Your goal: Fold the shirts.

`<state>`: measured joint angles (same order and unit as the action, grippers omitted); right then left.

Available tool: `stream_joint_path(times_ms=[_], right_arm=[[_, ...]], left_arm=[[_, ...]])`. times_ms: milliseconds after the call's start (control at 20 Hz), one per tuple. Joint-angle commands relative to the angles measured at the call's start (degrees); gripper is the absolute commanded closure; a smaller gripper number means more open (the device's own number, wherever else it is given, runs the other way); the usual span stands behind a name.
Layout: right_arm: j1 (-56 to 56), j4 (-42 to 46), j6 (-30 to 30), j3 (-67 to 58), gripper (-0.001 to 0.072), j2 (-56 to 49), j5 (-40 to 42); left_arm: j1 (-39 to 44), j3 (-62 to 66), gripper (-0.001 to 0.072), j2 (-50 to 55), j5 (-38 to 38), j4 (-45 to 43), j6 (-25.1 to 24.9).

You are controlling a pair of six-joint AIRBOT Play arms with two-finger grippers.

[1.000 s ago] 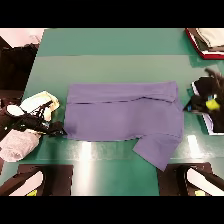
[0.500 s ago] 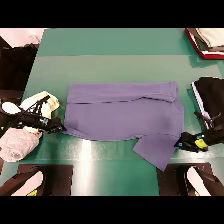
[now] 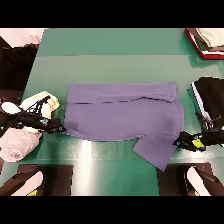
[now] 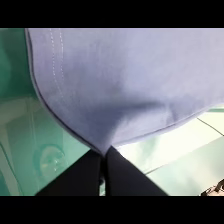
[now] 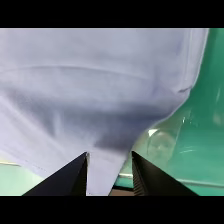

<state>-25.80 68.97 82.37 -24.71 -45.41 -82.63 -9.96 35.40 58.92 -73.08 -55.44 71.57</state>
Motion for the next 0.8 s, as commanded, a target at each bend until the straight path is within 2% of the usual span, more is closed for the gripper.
stream_joint_path(times_ms=[0,50,100,150,200,300,450,600,750], right_arm=[[1.07,-1.29,0.09,0.04,0.0398,-3.89,1.99],[1.86,-1.53,0.09,0.02,0.0412,-5.05,2.36],[2.84,-1.46,0.04,-0.02,0.0499,-5.90,2.47],[3.74,-1.38,0.02,-0.20,0.0659,-6.40,2.16],[4.61,-0.98,0.02,-0.94,0.0696,-6.54,0.94],[6.27,2.56,0.15,-3.76,0.0697,-4.70,-3.65],[7.45,8.90,3.69,-9.29,0.0697,2.12,-10.62],[6.23,9.03,4.22,-14.97,0.0698,9.07,-11.02],[5.16,9.01,4.13,-19.39,0.0698,10.73,-9.27]], left_arm=[[-0.02,0.07,0.0683,-0.04,-0.44,0.09,-0.04],[-0.02,0.07,0.0683,-0.04,-0.68,0.11,-0.04],[-0.02,0.07,0.0683,-0.04,-1.20,0.11,-0.07],[-0.02,0.07,0.0683,-0.04,-1.88,0.11,-0.46],[-0.02,0.09,0.0684,-0.04,-3.10,0.09,-1.22],[-0.02,0.09,0.0685,-0.09,-5.07,0.00,-1.29],[-0.02,0.07,0.0685,-4.55,-6.73,0.20,0.50],[-0.02,0.07,0.0684,-11.32,-9.27,0.17,0.74],[-0.02,0.26,0.0684,-12.70,-7.69,0.46,2.03]])
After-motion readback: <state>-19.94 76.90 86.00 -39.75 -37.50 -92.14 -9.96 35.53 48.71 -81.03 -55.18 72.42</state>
